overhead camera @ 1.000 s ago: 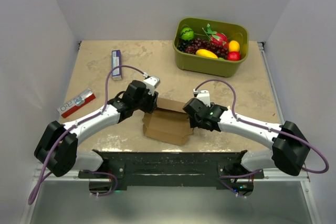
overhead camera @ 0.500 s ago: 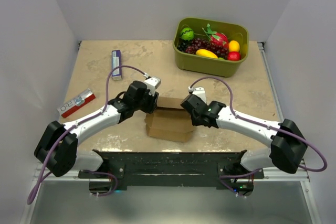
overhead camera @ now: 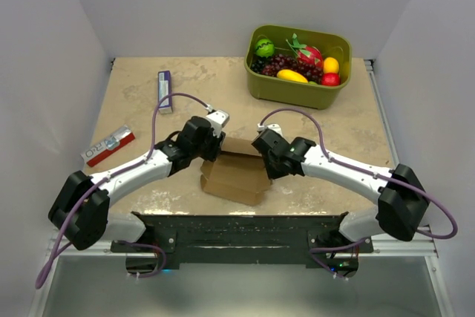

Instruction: Fold the paper box

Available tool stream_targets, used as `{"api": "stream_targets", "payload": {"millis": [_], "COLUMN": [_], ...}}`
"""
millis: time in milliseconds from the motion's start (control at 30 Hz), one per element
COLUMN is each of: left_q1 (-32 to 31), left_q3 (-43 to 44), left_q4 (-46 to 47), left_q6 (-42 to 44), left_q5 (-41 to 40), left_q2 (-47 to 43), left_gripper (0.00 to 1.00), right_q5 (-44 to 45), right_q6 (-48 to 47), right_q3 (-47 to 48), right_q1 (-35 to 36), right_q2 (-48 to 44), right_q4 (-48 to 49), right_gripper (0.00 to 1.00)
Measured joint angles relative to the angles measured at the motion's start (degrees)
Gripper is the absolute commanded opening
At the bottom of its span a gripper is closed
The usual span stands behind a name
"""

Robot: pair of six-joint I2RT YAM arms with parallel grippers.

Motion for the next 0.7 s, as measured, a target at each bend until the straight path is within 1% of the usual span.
{"api": "stream_targets", "payload": {"millis": [67, 100, 200, 300, 400, 567, 633, 667, 700], "left_q1": [0.0, -0.1, -0.2, -0.3, -0.5, -1.5, -4.2, -6.7, -9.4], "left_q3": [0.0, 0.0, 0.0, -0.2, -0.6, -0.8, -1.2, -1.8, -2.9], "left_q4": [0.0, -0.2, -1.1, -0.9, 0.3, 2.2, 2.8, 3.8, 5.2], "left_q6": [0.1, 0.3, 0.8, 1.4, 1.6, 0.0, -1.8, -3.3, -4.9], "left_q5": [-0.4, -0.7, -1.6, -3.1, -5.2, -7.9, -8.6, -9.3, -9.7], "left_q2": [0.0, -0.1, -1.8, -6.5, -12.0, -19.1, -20.2, -20.3, -20.4], "left_gripper": [0.57, 0.64, 0.72, 0.74, 0.74, 0.67, 0.63, 0.61, 0.56], "right_q5": [-0.7, -0.9, -1.1, -1.3, -1.5, -1.6, -1.8, -1.9, -1.9], "right_q6": [-0.1, -0.1, 0.0, 0.2, 0.3, 0.3, 0.3, 0.3, 0.3], "right_q3": [-0.3, -0.5, -1.4, -2.0, -2.3, -2.3, -2.3, -2.3, -2.3], "right_q1": [0.0, 0.0, 0.0, 0.0, 0.0, 0.0, 0.0, 0.0, 0.0], "right_q2": [0.5, 0.7, 1.1, 1.5, 1.8, 1.8, 1.8, 1.8, 1.8], "right_q4": [0.4, 0.7, 2.2, 3.6, 4.4, 5.2, 5.3, 5.4, 5.6], "right_gripper": [0.00, 0.00, 0.00, 0.00, 0.00, 0.00, 0.00, 0.00, 0.00]}}
